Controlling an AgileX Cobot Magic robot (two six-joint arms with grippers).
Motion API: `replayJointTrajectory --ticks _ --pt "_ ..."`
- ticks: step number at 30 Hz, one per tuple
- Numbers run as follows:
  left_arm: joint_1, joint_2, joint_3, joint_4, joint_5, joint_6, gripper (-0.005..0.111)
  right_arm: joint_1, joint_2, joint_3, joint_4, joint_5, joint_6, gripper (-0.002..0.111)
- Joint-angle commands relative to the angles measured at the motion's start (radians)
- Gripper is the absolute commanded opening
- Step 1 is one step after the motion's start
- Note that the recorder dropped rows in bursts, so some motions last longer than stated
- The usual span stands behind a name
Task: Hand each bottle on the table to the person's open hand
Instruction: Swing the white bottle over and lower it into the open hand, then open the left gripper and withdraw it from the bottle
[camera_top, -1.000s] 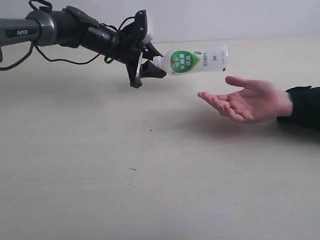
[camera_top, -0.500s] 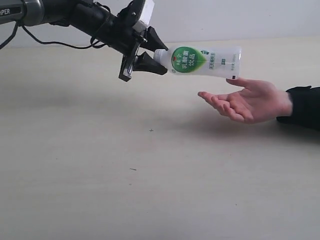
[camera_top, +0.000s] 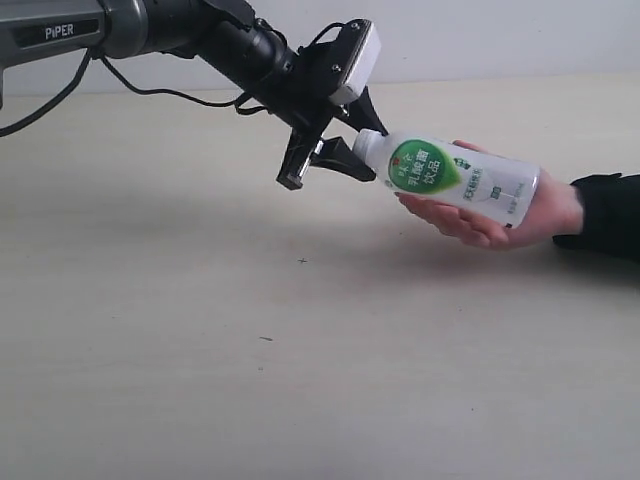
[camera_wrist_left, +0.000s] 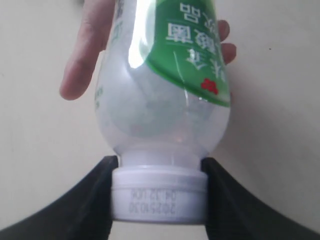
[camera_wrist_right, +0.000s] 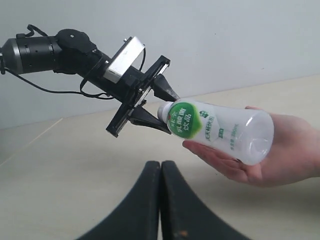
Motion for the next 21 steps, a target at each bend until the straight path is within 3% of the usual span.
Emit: replayJointTrajectory --ticks 1,11,21 --pt "-0.030 -0.024 -0.001 0.057 -0.050 -0.037 0.000 0.002 -0.006 0.006 -0.006 -0.003 -0.007 0.000" --pt "-0.100 -0.024 -0.001 0.125 -0.127 -0.002 0.000 0.002 -0.006 0.006 -0.006 -0.003 -0.007 0.000" --pt "-0.121 -0.024 -0.001 0.144 -0.102 -0.002 0.000 0.002 -0.006 0.006 -0.006 -0.003 -0.007 0.000"
